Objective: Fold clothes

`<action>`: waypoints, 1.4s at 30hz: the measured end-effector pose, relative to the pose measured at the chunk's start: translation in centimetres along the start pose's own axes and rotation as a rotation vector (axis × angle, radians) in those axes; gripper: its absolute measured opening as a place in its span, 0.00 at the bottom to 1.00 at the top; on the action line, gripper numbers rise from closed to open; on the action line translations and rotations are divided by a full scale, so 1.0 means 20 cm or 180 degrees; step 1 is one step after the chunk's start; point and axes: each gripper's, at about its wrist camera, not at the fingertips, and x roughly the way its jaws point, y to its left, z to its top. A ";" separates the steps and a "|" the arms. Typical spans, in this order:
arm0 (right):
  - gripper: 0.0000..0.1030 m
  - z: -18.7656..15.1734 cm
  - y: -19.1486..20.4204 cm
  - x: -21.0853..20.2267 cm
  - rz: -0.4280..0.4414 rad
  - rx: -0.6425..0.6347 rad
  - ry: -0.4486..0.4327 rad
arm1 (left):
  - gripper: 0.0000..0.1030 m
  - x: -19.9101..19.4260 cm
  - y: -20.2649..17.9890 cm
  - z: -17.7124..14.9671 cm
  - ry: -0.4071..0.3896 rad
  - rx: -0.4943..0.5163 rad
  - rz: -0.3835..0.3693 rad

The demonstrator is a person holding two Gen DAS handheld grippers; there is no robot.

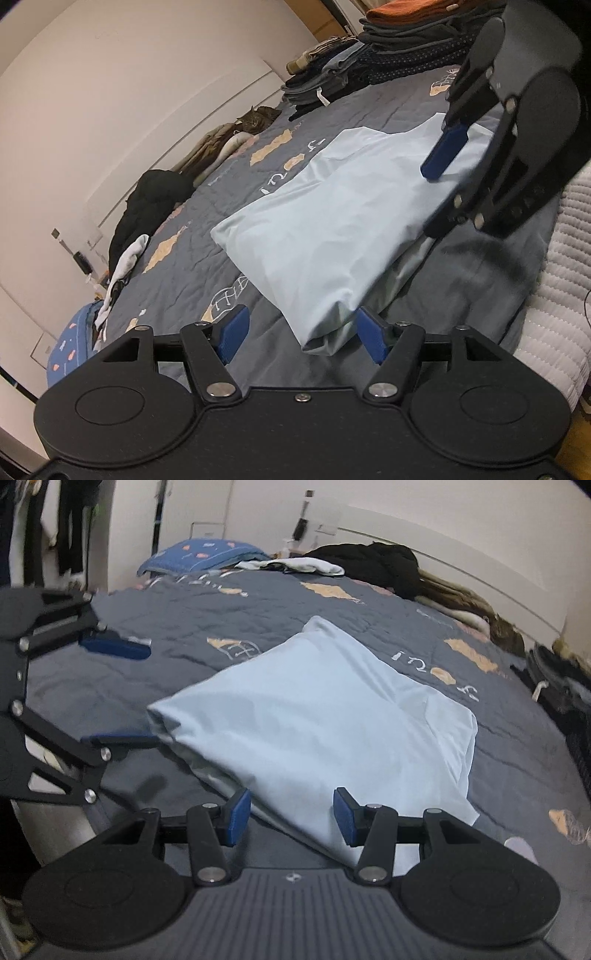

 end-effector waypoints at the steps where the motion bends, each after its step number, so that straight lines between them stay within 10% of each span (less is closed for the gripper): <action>1: 0.47 0.00 0.01 0.01 -0.0008 -0.0039 0.0018 | 0.62 0.00 0.00 0.00 0.0003 -0.0019 -0.0003; 9: 0.46 -0.01 0.06 0.05 -0.0093 -0.0294 0.0033 | 0.62 0.01 0.02 0.01 -0.0001 -0.0112 -0.0019; 14: 0.07 0.01 0.05 0.04 -0.0149 -0.0276 -0.0018 | 0.62 0.00 0.01 0.02 -0.0033 -0.0085 -0.0029; 17: 0.02 0.02 0.00 0.02 -0.0163 -0.0092 -0.0123 | 0.62 0.00 -0.01 0.03 -0.0099 -0.0006 -0.0053; 30: 0.02 0.06 -0.15 -0.07 0.0029 0.0703 -0.0393 | 0.63 0.15 -0.19 0.11 -0.0222 0.0602 0.0026; 35: 0.02 0.05 -0.17 -0.07 0.0047 0.0733 -0.0387 | 0.31 0.20 -0.20 0.05 0.0020 0.0901 0.0073; 42: 0.02 0.03 -0.19 -0.04 0.0084 0.0787 -0.0282 | 0.33 0.18 -0.06 -0.01 0.0274 0.0775 0.0249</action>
